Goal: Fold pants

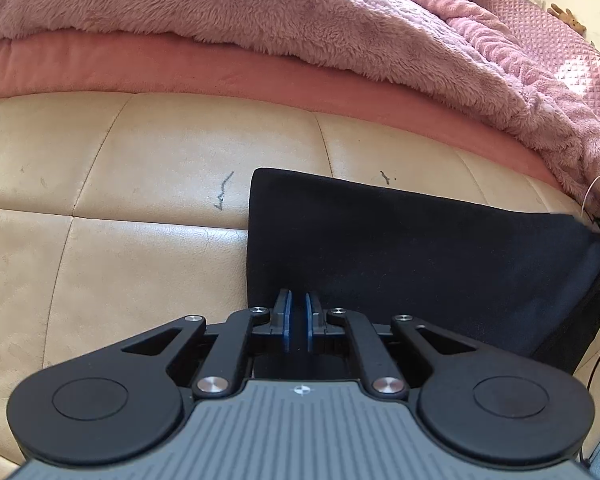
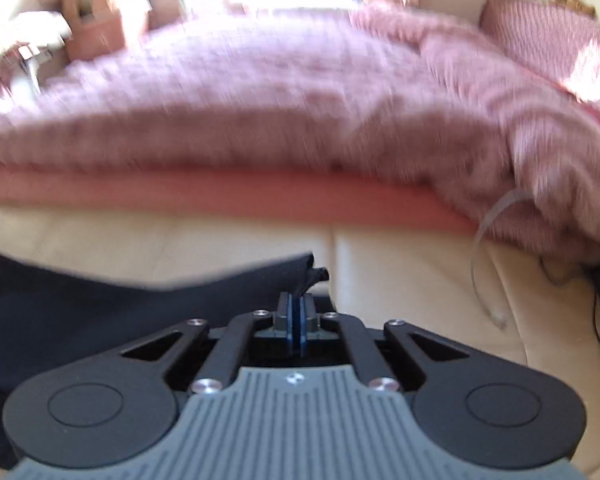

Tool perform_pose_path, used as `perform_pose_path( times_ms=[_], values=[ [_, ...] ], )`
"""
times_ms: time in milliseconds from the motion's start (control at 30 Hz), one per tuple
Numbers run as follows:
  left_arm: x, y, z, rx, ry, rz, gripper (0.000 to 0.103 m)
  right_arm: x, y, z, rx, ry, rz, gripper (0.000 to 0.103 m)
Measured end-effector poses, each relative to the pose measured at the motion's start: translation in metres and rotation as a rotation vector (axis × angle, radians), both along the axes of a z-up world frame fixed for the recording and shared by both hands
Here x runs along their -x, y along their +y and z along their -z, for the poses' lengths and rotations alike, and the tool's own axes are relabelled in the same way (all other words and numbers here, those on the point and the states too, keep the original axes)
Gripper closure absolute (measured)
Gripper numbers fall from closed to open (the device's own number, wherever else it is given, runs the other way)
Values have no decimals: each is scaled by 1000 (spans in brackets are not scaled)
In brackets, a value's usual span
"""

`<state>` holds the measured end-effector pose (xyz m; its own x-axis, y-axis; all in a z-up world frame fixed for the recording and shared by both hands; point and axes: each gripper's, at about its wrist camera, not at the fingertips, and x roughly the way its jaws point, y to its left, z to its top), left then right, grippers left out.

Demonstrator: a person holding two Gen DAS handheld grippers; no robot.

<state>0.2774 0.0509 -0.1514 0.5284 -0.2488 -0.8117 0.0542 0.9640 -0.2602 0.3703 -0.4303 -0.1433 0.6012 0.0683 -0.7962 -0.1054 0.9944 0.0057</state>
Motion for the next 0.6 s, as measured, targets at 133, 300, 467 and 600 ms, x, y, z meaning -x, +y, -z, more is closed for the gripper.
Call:
perform_pose_path(
  times_ms=[133,300,467,600],
  values=[
    [2,-1,-2,-6,6,4,96,-1,-7,20,58,24,51,103],
    [4,-1,-7,0,-13,-4,96,23,-17,2,30,-2,77,99],
    [16,0,-15,8,-39,-6,96,59,-15,-18,-131,-40,112,69],
    [22,2,-15,5,-33,-11,96,71,-15,-1,-267,-12,186,70]
  ],
)
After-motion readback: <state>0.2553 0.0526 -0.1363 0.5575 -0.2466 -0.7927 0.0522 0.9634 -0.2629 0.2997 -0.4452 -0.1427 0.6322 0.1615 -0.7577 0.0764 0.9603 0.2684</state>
